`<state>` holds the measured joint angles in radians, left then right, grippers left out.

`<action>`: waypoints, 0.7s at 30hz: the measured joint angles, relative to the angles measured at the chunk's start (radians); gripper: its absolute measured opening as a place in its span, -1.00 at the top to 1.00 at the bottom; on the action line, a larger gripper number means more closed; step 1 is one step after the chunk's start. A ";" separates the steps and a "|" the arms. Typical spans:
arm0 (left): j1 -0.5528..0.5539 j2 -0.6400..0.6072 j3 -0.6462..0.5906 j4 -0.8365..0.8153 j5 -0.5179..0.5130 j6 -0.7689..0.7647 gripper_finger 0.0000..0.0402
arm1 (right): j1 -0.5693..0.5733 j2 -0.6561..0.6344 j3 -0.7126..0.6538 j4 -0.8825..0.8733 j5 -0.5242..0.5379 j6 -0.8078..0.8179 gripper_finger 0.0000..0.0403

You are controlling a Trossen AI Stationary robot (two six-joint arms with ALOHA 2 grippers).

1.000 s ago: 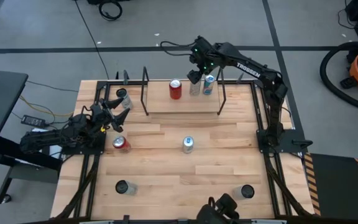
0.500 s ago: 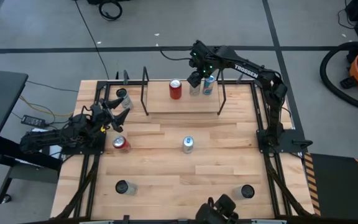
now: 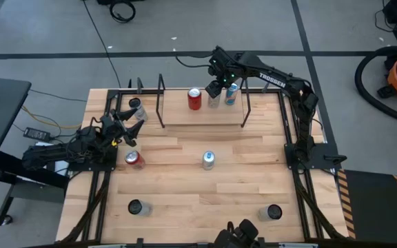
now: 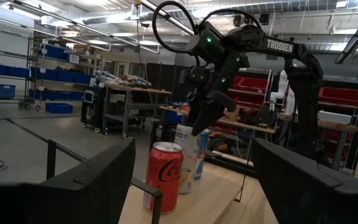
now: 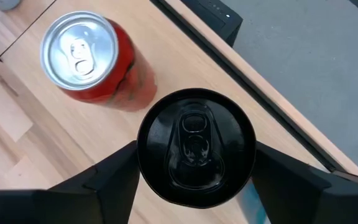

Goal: Place canned beverage on shelf
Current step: Adjust the white-yellow soda can on the shelf

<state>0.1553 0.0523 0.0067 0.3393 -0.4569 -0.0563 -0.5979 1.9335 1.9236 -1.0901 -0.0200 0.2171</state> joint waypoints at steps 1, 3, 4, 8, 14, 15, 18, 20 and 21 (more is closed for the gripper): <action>0.000 0.000 0.000 0.000 0.000 0.000 -0.60 | 0.003 0.000 0.000 0.000 0.000 -0.001 -0.45; 0.000 0.000 0.000 0.000 0.000 0.000 -0.60 | 0.005 0.000 0.000 0.000 -0.002 -0.006 -0.48; 0.000 0.000 0.000 0.000 0.000 0.000 -0.60 | 0.005 0.000 0.000 0.000 -0.003 -0.007 -0.48; 0.000 0.000 0.000 0.000 0.000 0.000 -0.60 | 0.004 0.000 0.000 0.001 -0.004 -0.008 -0.48; 0.000 0.000 0.000 0.000 0.000 0.000 -0.60 | -0.002 0.000 0.000 0.002 -0.004 -0.009 -0.49; 0.000 0.000 0.000 0.000 0.000 0.000 -0.60 | -0.002 0.000 0.000 0.002 -0.004 -0.009 -0.49; 0.000 0.000 0.000 0.000 0.000 -0.001 -0.60 | -0.002 -0.001 0.000 -0.007 -0.003 -0.010 -0.48; 0.000 0.000 0.000 0.000 0.000 -0.001 -0.60 | -0.002 -0.002 0.000 -0.008 -0.003 -0.010 -0.48; 0.000 0.000 0.000 0.000 0.000 -0.001 -0.60 | -0.002 -0.002 0.000 -0.008 -0.003 -0.011 -0.49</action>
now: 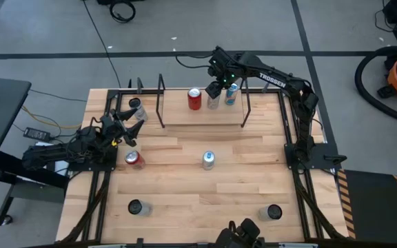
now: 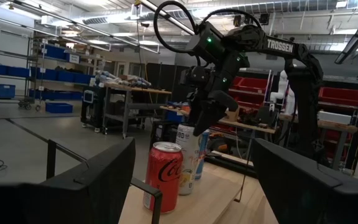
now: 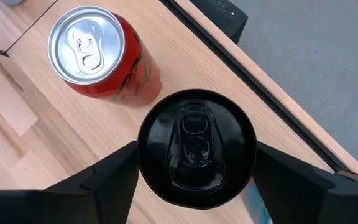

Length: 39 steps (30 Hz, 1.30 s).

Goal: Place canned beverage on shelf
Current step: Adjust the white-yellow soda can on the shelf, then put the top white-blue soda can on the shelf

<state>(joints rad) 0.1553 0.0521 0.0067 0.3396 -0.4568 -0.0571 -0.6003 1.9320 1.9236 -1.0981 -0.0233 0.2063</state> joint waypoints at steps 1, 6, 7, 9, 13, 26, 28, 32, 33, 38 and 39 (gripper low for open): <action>0.000 0.000 0.000 0.000 0.000 -0.001 -0.60 | 0.000 0.000 0.000 0.000 0.000 -0.002 -0.49; 0.000 0.000 0.000 0.000 0.000 -0.001 -0.60 | 0.000 0.000 0.000 0.000 0.000 -0.005 -0.50; 0.000 0.000 0.000 0.000 0.000 -0.001 -0.60 | 0.000 0.000 0.000 0.002 0.000 -0.006 -0.50; 0.000 0.000 0.000 0.000 0.000 -0.001 -0.60 | 0.000 0.000 0.000 0.004 0.001 -0.007 -0.50; 0.000 0.000 0.000 0.000 0.000 -0.001 -0.60 | 0.000 0.000 0.000 0.003 0.001 -0.007 -0.52; 0.000 0.000 0.000 0.000 0.000 0.000 -0.60 | -0.007 -0.008 0.023 0.002 -0.002 -0.035 -0.58; 0.000 0.000 0.000 0.000 0.000 0.000 -0.60 | -0.007 -0.008 0.047 0.002 -0.010 -0.046 -0.58; 0.000 0.000 0.000 0.000 0.000 0.000 -0.60 | -0.007 -0.011 0.111 -0.003 -0.065 -0.049 -0.58; 0.000 0.000 0.000 0.000 0.000 0.000 -0.60 | -0.006 -0.011 0.127 -0.006 -0.091 -0.050 -0.58; 0.000 0.000 0.000 0.000 0.000 0.000 -0.60 | 0.017 -0.011 0.184 -0.016 -0.183 -0.088 -0.58; 0.000 0.000 0.000 0.000 0.000 0.000 -0.60 | 0.026 -0.011 0.191 -0.019 -0.186 -0.111 -0.58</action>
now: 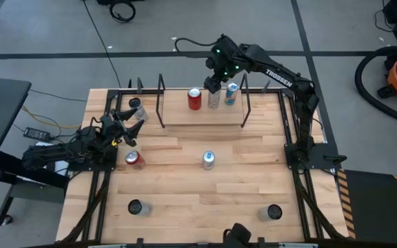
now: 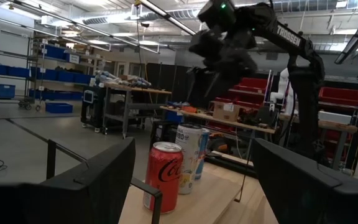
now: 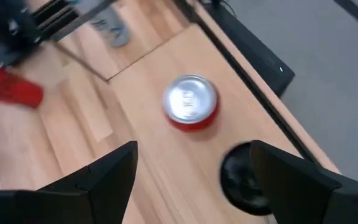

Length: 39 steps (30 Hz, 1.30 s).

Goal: Place canned beverage on shelf
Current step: Put the top white-blue soda can on the shelf

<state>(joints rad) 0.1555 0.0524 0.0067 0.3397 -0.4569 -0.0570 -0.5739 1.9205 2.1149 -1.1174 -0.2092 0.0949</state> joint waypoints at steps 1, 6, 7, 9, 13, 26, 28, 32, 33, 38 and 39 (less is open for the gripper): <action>0.000 0.000 0.000 0.000 0.000 0.000 -0.60 | 0.009 -0.001 0.006 -0.001 0.000 -0.024 -0.58; 0.000 0.000 0.000 0.023 -0.002 -0.002 -0.60 | 0.072 -0.013 0.017 0.004 0.006 -0.080 -0.58; 0.000 0.000 0.000 0.036 -0.004 0.001 -0.60 | 0.087 -0.017 0.017 0.016 0.006 -0.094 -0.58; 0.000 0.000 0.000 0.072 -0.010 0.016 -0.60 | 0.118 -0.025 0.017 0.039 0.011 -0.122 -0.58; 0.000 -0.001 0.000 0.072 -0.011 0.006 -0.60 | 0.177 -0.042 0.017 0.112 0.068 -0.167 -0.58; 0.000 0.000 0.000 0.042 -0.011 0.038 -0.60 | 0.331 -0.051 -0.018 0.201 0.191 -0.274 -0.56; 0.000 0.000 0.000 0.023 -0.010 0.043 -0.60 | 0.348 -0.051 -0.025 0.203 0.193 -0.270 -0.56; -0.001 0.000 0.000 -0.007 -0.010 0.042 -0.60 | 0.390 -0.051 -0.032 0.199 0.194 -0.219 -0.56; -0.002 0.000 0.000 -0.008 -0.010 0.041 -0.60 | 0.404 -0.051 -0.032 0.200 0.195 -0.207 -0.56; -0.005 0.000 0.003 -0.015 0.026 0.007 -0.60 | 0.495 -0.059 -0.032 0.185 0.278 -0.146 -0.56; -0.005 0.000 0.013 -0.050 0.033 -0.013 -0.60 | 0.517 -0.066 -0.032 0.175 0.301 -0.139 -0.56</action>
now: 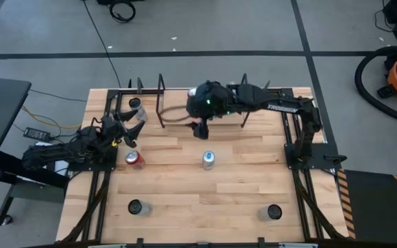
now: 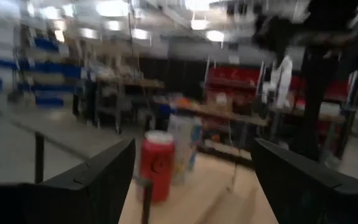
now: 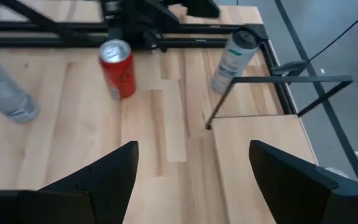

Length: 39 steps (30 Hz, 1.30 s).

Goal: Place canned beverage on shelf
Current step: Put the top white-blue soda can on the shelf

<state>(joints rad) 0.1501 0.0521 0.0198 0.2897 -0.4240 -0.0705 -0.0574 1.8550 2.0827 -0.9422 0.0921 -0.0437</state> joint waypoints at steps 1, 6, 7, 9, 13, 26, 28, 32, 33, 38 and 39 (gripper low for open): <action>0.000 0.002 0.019 -0.038 0.001 -0.019 -0.60 | 0.021 -0.005 0.000 -0.010 0.020 0.005 -0.56; 0.017 0.038 0.192 -0.216 -0.034 -0.097 -0.60 | 0.105 -0.047 0.000 -0.014 0.103 0.002 -0.56; 0.022 0.053 0.228 -0.268 -0.044 -0.115 -0.60 | 0.115 -0.059 0.000 -0.009 0.125 0.002 -0.56; 0.035 0.088 0.308 -0.363 -0.050 -0.158 -0.60 | 0.130 -0.087 0.000 0.008 0.184 0.005 -0.56; 0.064 0.187 0.438 -0.514 -0.054 -0.254 -0.60 | 0.139 -0.143 0.000 0.034 0.283 0.006 -0.56; 0.284 0.684 0.808 -0.896 -0.033 -0.275 -0.60 | -0.005 -0.284 0.000 0.036 0.302 -0.014 -0.56; 0.328 0.738 0.861 -0.963 -0.005 -0.250 -0.60 | -0.033 -0.286 0.000 0.019 0.301 -0.027 -0.56; 0.417 0.814 0.911 -1.025 0.070 -0.236 -0.60 | -0.078 -0.286 0.000 -0.049 0.300 -0.034 -0.56; 0.442 0.828 0.912 -1.030 0.098 -0.235 -0.60 | -0.087 -0.286 0.000 -0.068 0.300 -0.034 -0.56; 0.597 0.907 0.905 -1.103 0.159 -0.189 -0.60 | -0.120 -0.285 0.000 -0.117 0.269 -0.035 -0.56; 0.627 0.921 0.904 -1.109 0.160 -0.175 -0.60 | -0.124 -0.285 0.000 -0.117 0.255 -0.035 -0.56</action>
<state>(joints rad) 0.7776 0.9732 0.9241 -0.8188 -0.2644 -0.2451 -0.1814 1.5696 2.0830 -1.0589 0.3469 -0.0786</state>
